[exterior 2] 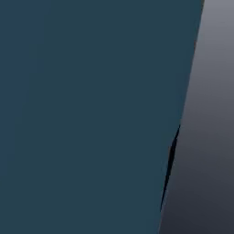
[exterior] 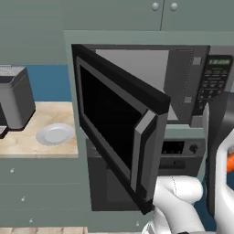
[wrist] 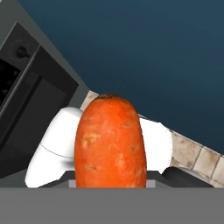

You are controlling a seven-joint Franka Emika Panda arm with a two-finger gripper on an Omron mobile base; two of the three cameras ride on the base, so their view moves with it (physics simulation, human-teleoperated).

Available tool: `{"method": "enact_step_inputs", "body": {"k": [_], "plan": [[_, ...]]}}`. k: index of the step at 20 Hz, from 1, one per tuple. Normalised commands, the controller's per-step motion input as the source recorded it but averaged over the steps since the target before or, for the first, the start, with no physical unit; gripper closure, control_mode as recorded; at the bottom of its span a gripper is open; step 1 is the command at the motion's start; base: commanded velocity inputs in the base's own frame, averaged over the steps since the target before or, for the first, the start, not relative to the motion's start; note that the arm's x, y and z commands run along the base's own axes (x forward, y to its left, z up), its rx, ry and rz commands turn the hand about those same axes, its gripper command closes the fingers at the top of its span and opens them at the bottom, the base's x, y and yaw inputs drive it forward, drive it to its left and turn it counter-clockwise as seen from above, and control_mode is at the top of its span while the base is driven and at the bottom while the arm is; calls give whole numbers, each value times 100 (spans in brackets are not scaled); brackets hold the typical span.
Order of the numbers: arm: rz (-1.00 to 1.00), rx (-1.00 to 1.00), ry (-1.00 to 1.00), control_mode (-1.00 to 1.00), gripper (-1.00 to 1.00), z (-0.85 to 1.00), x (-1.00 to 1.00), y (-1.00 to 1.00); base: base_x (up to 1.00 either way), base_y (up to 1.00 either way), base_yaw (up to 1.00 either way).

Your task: Pick the carrot from the counter and place it in the microwave. Then turn on the microwave.

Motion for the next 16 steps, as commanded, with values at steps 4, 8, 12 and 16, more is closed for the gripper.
{"method": "enact_step_inputs", "body": {"k": [4, 8, 12, 16], "plan": [[0, 0, 0, 100, 100, 0, 0, 0, 37, -1, 18], [0, 0, 0, 100, 100, 0, 0, 0, 28, -2, 17], [0, 0, 0, 100, 100, 0, 0, 0, 4, 0, 9], [0, 0, 0, 100, 100, 0, 0, 0, 0, 0, 5]]}}
